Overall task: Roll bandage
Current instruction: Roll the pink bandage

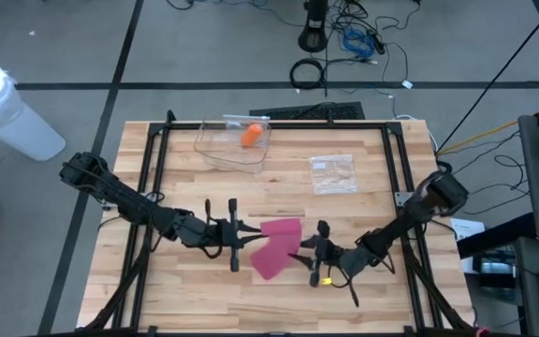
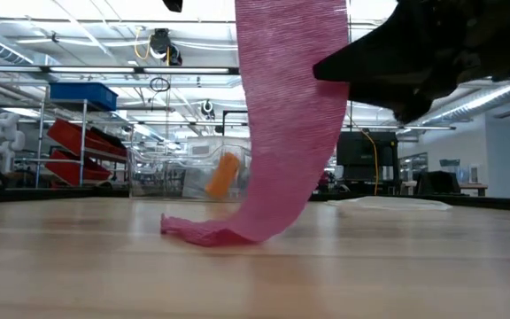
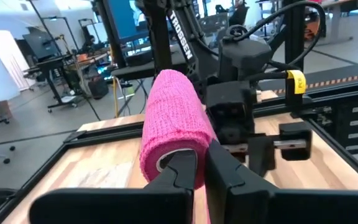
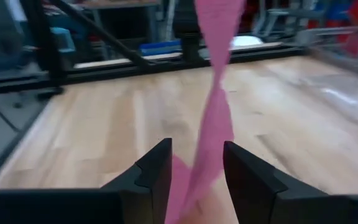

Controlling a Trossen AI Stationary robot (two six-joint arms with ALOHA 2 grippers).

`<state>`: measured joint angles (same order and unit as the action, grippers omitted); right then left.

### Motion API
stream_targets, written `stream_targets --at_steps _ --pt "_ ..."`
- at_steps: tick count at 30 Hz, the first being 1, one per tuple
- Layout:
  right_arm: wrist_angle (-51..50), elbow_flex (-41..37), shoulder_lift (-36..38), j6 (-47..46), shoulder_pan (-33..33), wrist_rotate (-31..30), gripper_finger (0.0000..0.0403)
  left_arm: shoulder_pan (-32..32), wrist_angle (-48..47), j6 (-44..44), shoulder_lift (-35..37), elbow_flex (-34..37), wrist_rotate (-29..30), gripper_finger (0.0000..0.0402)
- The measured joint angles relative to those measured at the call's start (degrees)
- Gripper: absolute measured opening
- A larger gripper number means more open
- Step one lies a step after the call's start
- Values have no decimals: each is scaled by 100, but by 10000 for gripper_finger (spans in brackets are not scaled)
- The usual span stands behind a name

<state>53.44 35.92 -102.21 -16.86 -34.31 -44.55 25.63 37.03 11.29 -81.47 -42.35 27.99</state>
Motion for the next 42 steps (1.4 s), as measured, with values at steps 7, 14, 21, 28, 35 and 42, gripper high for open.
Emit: stream_targets --at_steps 7,14,21,28,35,42 --pt "-72 0 -273 -177 185 144 47 0 65 -3 0 0 -484 13" --pt "-268 0 -274 145 207 -574 1 0 271 -54 0 0 -1236 14" --pt "-281 -2 -33 874 200 -1338 0 2 -1 -350 0 0 -1928 11" --pt "-275 0 754 2381 196 -2083 0 0 -434 -636 -4 0 -1929 10" --pt "-266 -2 1727 3638 308 -2282 0 0 -680 -649 -4 0 -2400 10" --pt "-263 -2 2210 3999 574 -1676 0 -23 -837 -649 -4 -1 -2459 9"
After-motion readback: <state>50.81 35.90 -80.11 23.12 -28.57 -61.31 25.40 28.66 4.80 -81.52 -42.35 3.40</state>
